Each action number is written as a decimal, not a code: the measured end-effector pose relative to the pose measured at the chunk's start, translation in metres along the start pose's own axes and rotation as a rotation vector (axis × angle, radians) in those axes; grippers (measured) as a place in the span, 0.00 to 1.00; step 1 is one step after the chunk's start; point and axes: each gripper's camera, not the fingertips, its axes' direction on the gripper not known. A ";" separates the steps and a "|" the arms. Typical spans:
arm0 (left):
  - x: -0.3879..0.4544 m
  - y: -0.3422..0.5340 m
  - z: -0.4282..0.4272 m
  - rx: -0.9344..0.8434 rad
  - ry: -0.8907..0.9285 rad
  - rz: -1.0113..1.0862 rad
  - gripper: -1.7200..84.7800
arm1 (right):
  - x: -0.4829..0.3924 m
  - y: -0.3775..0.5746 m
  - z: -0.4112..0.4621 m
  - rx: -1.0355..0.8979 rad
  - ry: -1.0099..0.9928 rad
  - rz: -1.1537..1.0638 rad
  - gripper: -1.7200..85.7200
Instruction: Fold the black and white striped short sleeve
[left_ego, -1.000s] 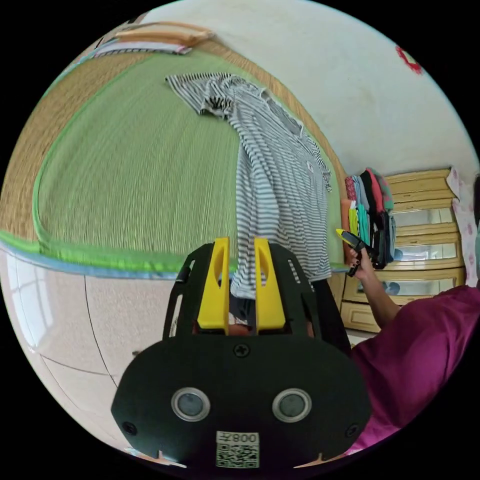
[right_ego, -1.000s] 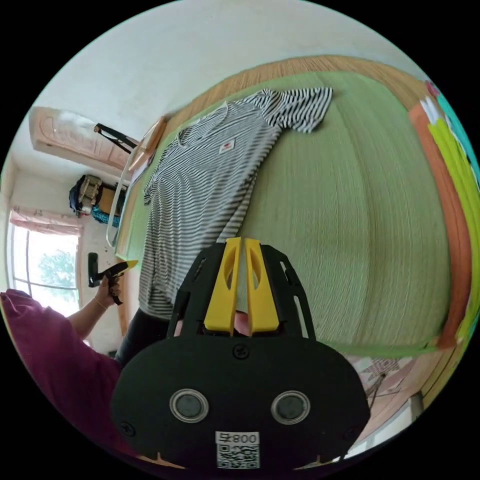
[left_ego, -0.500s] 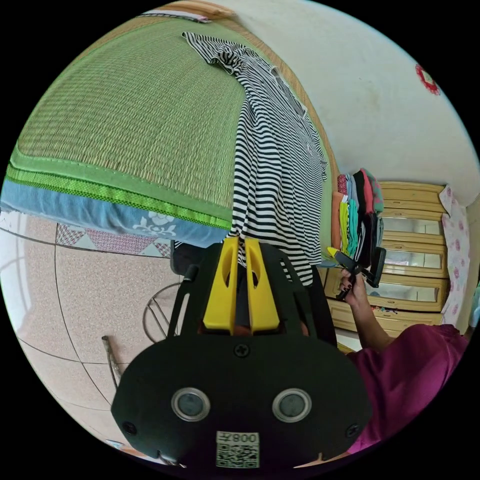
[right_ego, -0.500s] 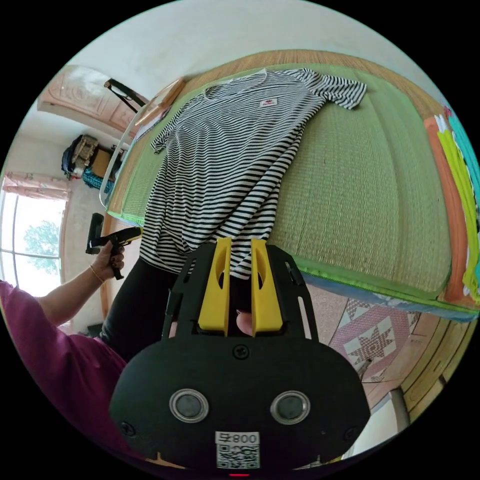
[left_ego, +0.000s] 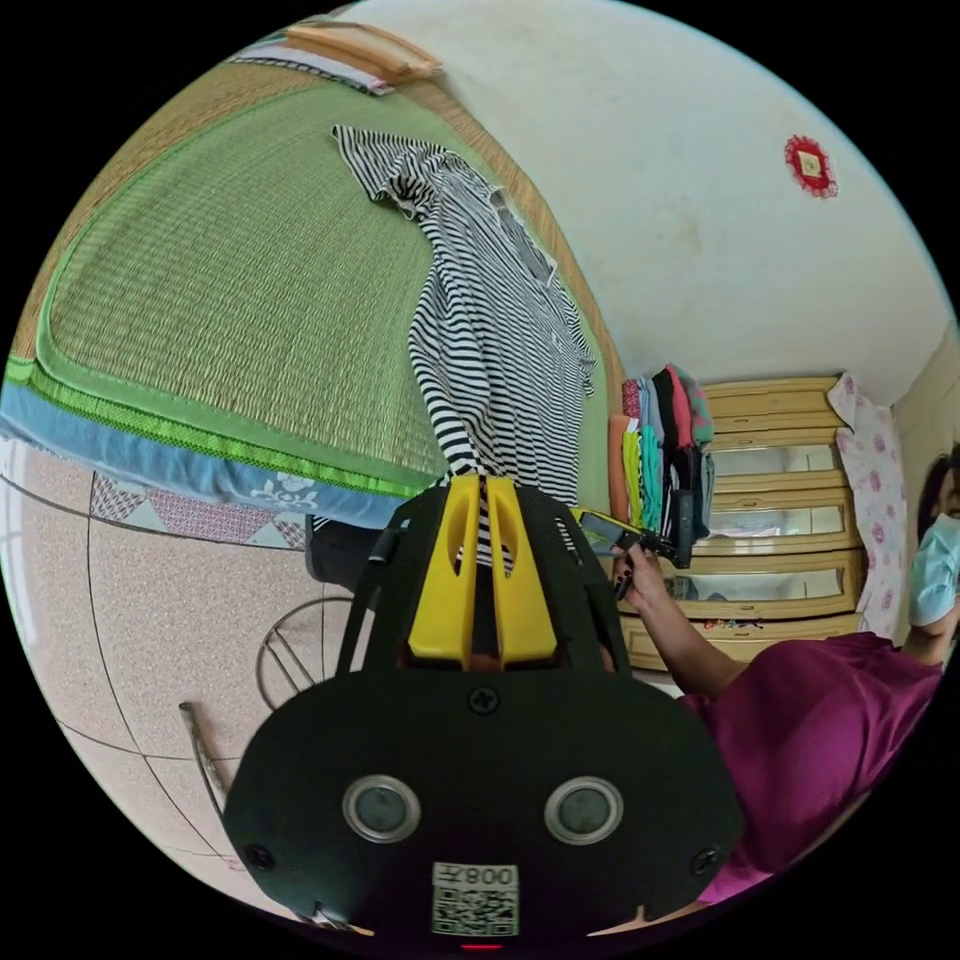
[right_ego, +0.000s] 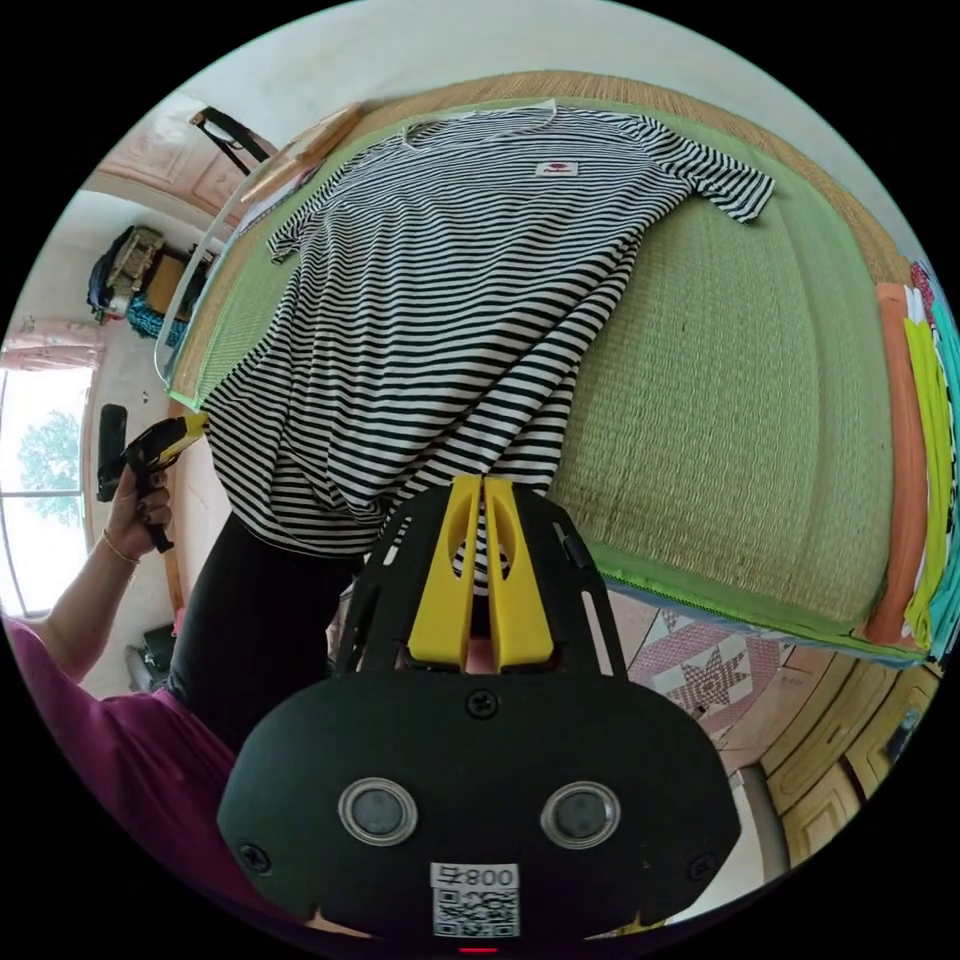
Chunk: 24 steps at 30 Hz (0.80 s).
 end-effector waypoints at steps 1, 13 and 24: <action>0.004 0.003 -0.007 0.016 0.009 0.015 0.03 | 0.005 0.003 -0.014 0.023 -0.018 0.005 0.02; -0.006 0.038 -0.039 0.060 -0.080 0.008 0.03 | 0.094 0.054 -0.129 0.168 -0.137 0.109 0.02; -0.037 0.069 -0.022 -0.002 -0.132 -0.092 0.03 | 0.162 0.107 -0.099 0.119 -0.230 0.276 0.02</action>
